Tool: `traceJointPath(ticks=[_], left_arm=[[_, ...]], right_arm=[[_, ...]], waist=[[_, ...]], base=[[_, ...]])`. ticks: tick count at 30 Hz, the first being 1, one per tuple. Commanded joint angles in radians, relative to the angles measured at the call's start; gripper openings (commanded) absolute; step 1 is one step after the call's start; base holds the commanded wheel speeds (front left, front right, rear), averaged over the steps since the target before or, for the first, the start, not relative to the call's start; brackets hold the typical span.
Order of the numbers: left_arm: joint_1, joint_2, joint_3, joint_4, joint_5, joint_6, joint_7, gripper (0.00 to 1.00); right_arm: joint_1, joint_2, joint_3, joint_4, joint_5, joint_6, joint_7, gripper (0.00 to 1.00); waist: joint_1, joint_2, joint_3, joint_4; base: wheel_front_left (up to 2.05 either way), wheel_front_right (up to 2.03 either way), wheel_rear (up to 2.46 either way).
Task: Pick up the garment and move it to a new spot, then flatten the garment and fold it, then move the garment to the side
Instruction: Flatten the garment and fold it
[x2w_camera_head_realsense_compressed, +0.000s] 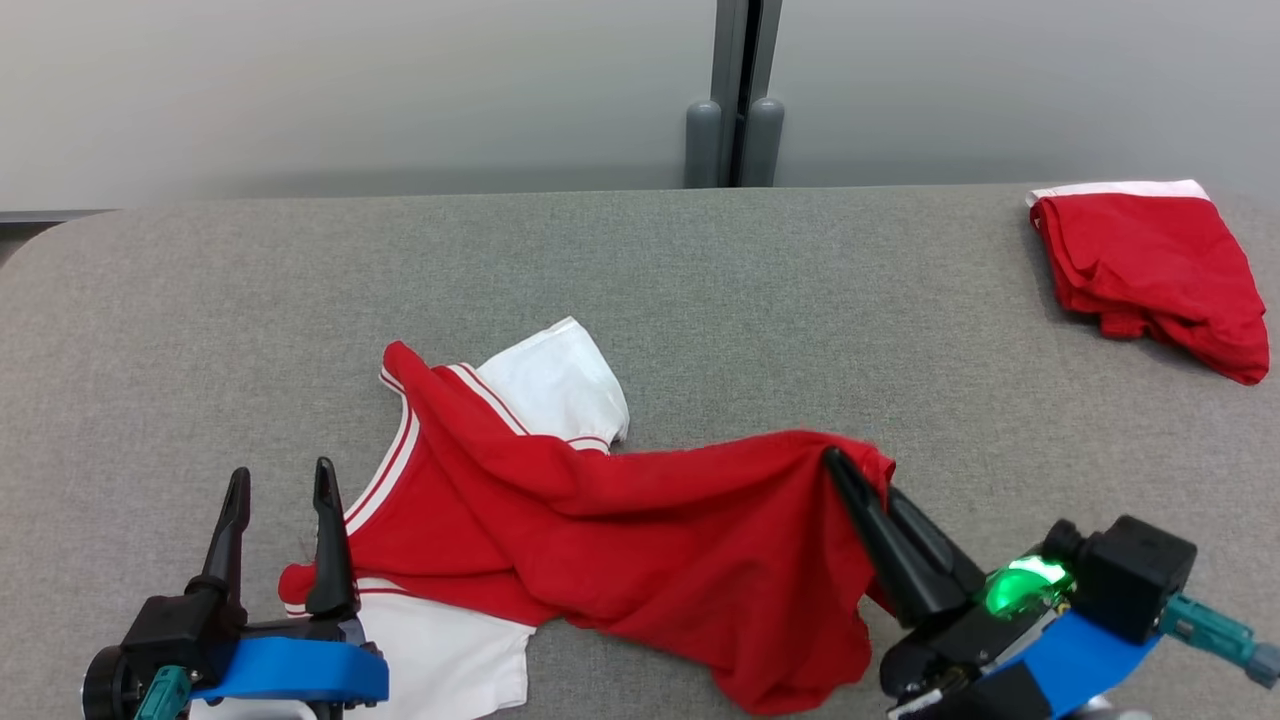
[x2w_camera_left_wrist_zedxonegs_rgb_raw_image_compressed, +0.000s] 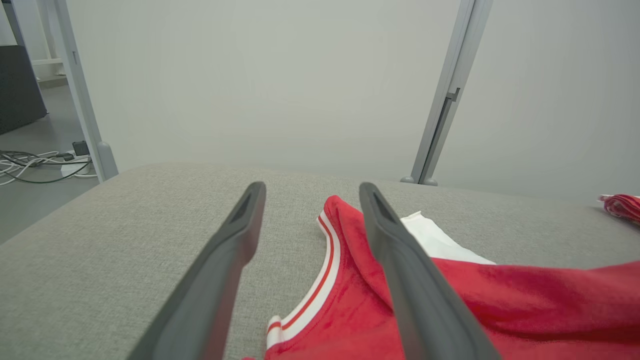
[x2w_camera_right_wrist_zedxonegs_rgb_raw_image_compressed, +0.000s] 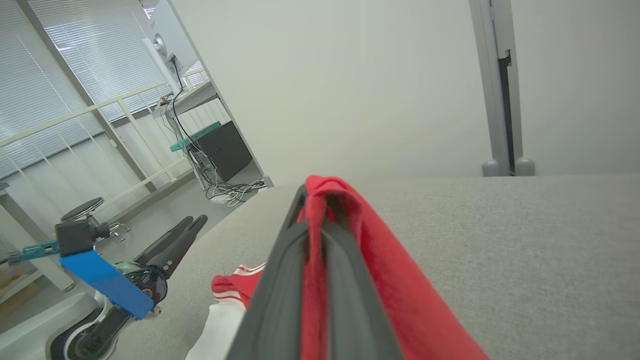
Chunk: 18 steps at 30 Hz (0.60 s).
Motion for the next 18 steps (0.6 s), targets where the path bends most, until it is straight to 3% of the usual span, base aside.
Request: traceJointPath(ticks=[1, 9, 18], left_arm=[[-0.007, -0.001, -0.002, -0.003, 0.0, 0.003, 0.001, 1.0], [-0.035, 0.0, -0.016, 0.009, -0.004, -0.004, 0.001, 1.0], [-0.065, -0.001, -0.036, 0.016, -0.017, -0.006, 0.001, 1.0]], right_arm=[[-0.034, 0.003, -0.02, 0.023, -0.006, 0.001, -0.013, 0.0], [-0.221, -0.018, -0.109, 0.259, -0.03, 0.001, -0.077, 0.0], [-0.506, -0.074, -0.113, 0.608, -0.056, 0.001, -0.143, 0.0]], waist=[[0.0, 0.0, 0.002, 0.002], [0.0, 0.0, 0.023, 0.04], [0.0, 0.0, 0.065, 0.114]], base=[[0.0, 0.0, 0.0], [0.0, 0.0, 0.0], [0.0, 0.0, 0.0]])
